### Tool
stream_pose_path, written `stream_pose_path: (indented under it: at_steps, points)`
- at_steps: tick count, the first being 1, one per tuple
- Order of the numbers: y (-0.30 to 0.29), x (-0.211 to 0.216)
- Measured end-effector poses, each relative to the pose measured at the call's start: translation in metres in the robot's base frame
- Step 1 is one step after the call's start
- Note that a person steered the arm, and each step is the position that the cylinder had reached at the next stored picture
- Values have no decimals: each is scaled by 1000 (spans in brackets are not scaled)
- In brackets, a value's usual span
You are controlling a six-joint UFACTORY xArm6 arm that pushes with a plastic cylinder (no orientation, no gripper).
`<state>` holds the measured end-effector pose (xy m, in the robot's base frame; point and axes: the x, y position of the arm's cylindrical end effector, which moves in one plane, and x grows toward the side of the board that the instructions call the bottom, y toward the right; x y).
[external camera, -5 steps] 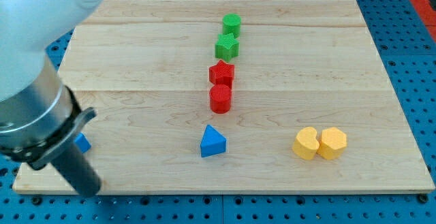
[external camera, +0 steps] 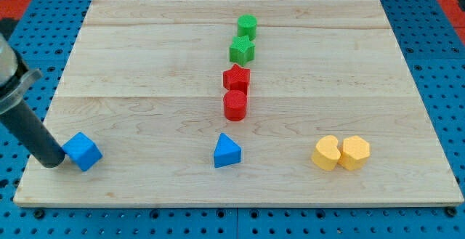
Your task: Move the blue cube to the left of the blue triangle
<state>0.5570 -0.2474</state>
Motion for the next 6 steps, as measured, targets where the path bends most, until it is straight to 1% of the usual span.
stream_pose_path:
  at_steps: [1, 2, 4, 5, 6]
  points:
    - [2, -1]
    - [20, -3]
    - [74, -3]
    - [67, -13]
    - [53, -50]
